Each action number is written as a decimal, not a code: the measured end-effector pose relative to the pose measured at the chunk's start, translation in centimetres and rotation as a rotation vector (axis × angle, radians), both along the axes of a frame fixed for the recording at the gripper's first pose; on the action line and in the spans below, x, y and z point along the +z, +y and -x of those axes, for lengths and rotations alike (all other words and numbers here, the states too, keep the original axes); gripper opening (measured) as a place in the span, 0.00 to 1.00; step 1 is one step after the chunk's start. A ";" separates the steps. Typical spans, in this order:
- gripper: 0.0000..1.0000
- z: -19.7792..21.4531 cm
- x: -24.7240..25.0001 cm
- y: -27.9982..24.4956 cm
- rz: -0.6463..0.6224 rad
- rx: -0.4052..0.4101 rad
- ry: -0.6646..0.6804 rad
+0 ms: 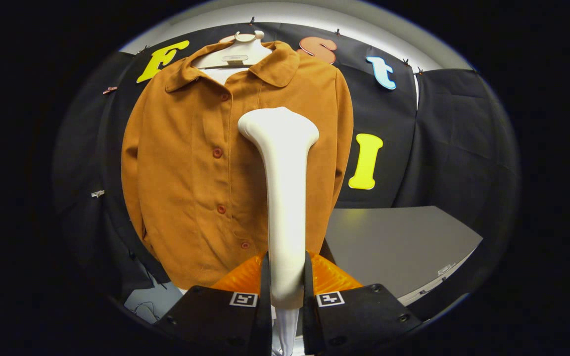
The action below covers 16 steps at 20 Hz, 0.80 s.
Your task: Iron the clothes twice with a garment steamer, once on the left side and once on the right side.
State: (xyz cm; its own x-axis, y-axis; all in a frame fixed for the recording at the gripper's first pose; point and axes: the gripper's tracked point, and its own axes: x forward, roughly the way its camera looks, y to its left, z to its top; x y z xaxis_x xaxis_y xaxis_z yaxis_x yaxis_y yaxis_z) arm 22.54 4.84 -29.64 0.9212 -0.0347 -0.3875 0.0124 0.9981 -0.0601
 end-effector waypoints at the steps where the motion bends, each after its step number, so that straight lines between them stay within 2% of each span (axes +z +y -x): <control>1: 0.28 0.3 -0.7 0.1 -0.005 0.000 0.013; 10: 0.28 4.2 -7.5 0.9 -0.015 0.012 0.162; 16: 0.28 7.0 -8.4 1.5 -0.045 0.015 0.190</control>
State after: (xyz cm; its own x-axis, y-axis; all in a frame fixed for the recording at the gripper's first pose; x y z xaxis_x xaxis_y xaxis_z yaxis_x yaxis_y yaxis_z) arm 15.51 6.33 -38.00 0.8314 -0.0002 -0.5557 -0.0101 0.9998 -0.0155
